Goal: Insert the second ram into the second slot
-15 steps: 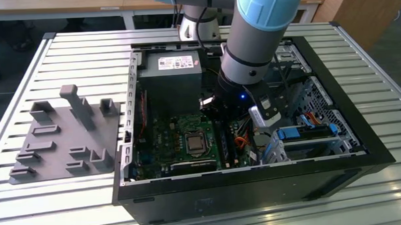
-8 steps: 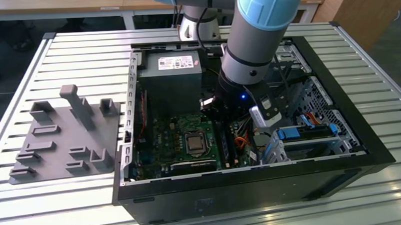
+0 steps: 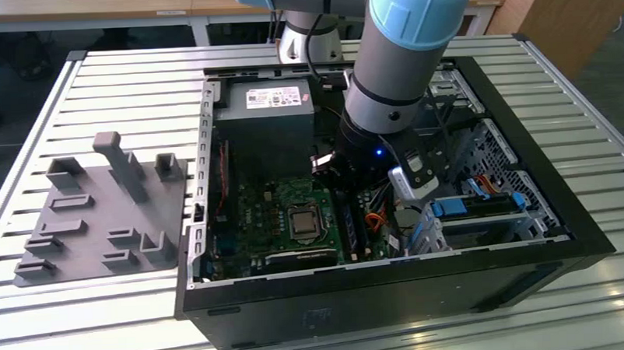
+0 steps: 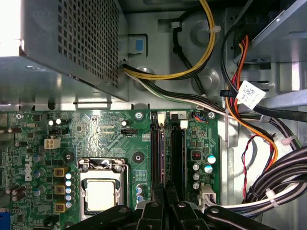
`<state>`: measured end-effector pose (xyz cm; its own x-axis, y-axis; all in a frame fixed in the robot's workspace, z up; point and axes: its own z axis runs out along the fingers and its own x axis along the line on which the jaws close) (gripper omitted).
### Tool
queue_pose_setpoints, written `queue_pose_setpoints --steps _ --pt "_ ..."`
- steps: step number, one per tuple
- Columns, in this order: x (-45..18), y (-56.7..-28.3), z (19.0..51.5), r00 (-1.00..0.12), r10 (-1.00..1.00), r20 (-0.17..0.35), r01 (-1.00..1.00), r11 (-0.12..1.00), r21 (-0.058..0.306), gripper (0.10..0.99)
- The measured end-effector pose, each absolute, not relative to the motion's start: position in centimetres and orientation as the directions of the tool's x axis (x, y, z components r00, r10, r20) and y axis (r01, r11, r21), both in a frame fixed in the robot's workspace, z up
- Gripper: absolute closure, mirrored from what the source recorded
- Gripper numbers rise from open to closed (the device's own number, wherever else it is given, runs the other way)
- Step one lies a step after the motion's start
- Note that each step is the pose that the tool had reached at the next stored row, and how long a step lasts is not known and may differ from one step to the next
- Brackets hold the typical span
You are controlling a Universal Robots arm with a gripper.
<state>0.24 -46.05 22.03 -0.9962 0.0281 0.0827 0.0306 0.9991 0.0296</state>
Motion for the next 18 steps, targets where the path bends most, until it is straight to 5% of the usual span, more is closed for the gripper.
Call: queue_pose_setpoints --steps 18 --pt "0.21 -46.09 21.75 -0.996 0.024 0.083 0.026 0.999 0.029 0.953"
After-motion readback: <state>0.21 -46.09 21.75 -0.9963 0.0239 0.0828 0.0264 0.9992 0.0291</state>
